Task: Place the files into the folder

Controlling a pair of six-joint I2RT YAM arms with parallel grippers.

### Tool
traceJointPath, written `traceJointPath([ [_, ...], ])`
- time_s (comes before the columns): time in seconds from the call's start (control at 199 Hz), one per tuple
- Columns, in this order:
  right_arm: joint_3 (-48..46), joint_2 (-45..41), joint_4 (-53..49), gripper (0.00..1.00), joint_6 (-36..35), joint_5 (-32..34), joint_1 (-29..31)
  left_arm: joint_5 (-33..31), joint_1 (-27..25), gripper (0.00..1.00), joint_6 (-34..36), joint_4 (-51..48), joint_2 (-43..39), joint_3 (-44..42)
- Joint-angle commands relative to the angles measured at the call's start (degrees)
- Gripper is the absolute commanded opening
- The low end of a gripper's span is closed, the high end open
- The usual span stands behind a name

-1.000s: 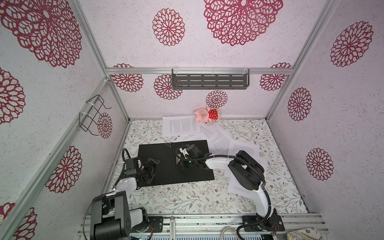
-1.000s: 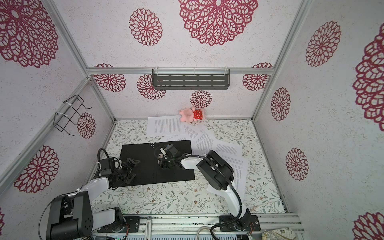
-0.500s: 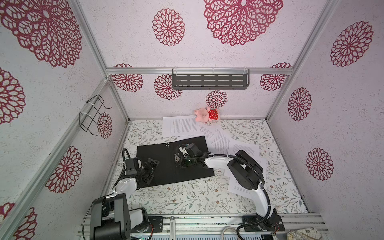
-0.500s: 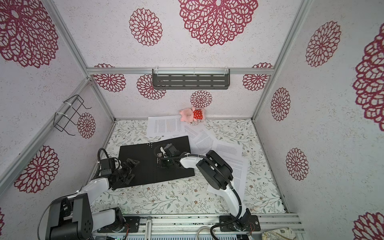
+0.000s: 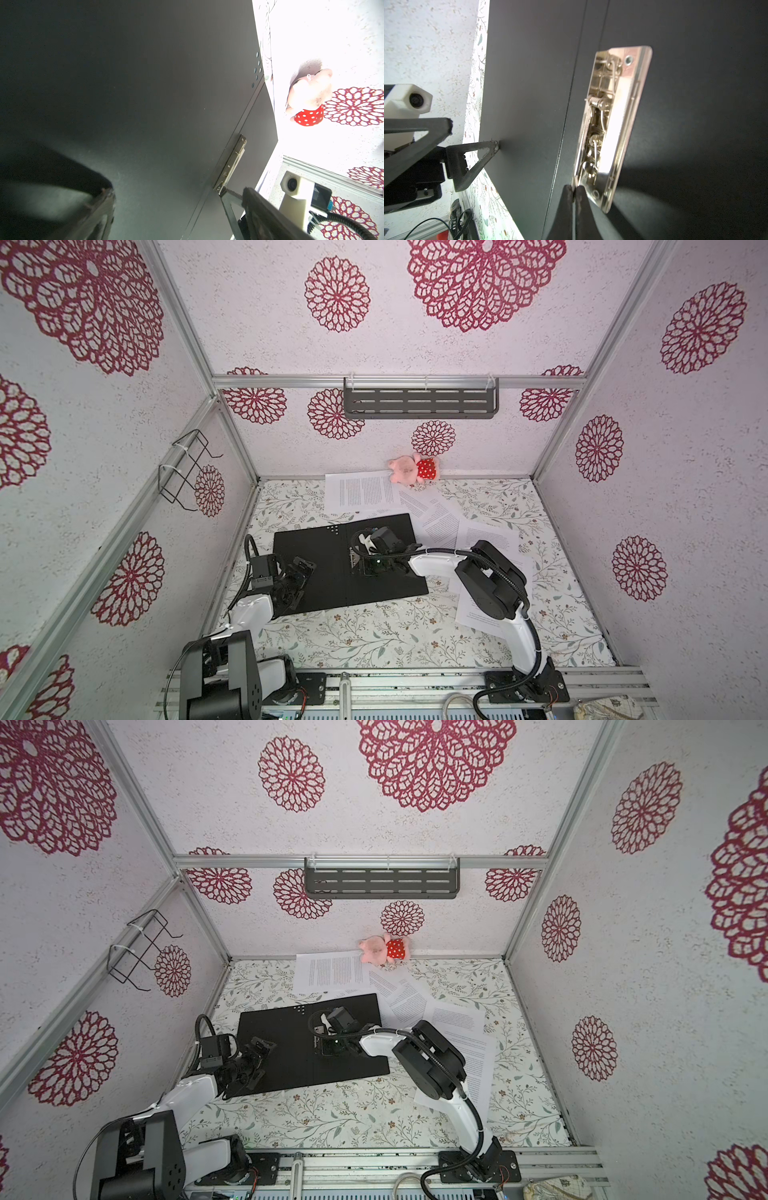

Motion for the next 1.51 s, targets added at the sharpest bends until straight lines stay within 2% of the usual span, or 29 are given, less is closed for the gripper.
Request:
traceJointPath([
  [0.0,-1.4,2.2,-5.0,0.00,-4.5,6.1,-1.1,-6.3,0.0,0.99,1.3,-7.3,0.9,-0.6],
  [0.191,-2.5,2.4,-5.5,0.00,-6.3,8.5,-1.7,-7.5,0.0,0.99,1.8,-8.1,1.3,-0.4],
  [0.391,-2.6,2.5,-4.4,0.00,-6.7,5.9,-2.2,-8.6,0.0,0.99,2.2,-8.9,1.5,0.0],
  [0.642,0.6,-2.4,-2.6,0.00,-7.4,-3.2,-2.4,-9.4,0.0,0.99,2.5,-9.3,1.2,0.0],
  [0.778,1.7,-4.5,-1.0,0.17,-7.4,-6.2,-3.1,-9.8,-0.1,0.99,2.6,-9.6,0.8,0.0],
  [0.833,1.5,-5.6,-0.4,0.20,-7.6,-7.2,-3.4,-9.9,-0.1,0.99,2.6,-9.6,0.7,0.0],
  [0.918,0.2,-7.9,-0.4,0.29,-8.6,-6.7,-3.6,-10.0,0.0,0.99,2.6,-9.7,0.5,0.0],
  [0.999,-1.1,-9.5,-1.4,0.30,-9.7,-5.4,-3.7,-10.0,0.0,0.99,2.7,-9.8,0.2,0.0],
  [1.259,-4.2,-9.0,-2.0,0.20,-9.7,-4.7,-3.0,-9.4,-0.1,0.99,2.6,-9.4,0.1,0.0],
  [1.36,-6.8,-9.8,-0.7,0.20,-9.2,-3.8,-3.1,-8.9,-0.1,0.99,2.8,-9.3,0.1,0.1],
  [1.5,-11.7,-13.3,-0.6,0.31,-10.4,-1.8,-3.9,-8.5,-0.1,0.99,3.0,-9.2,-0.1,0.4],
])
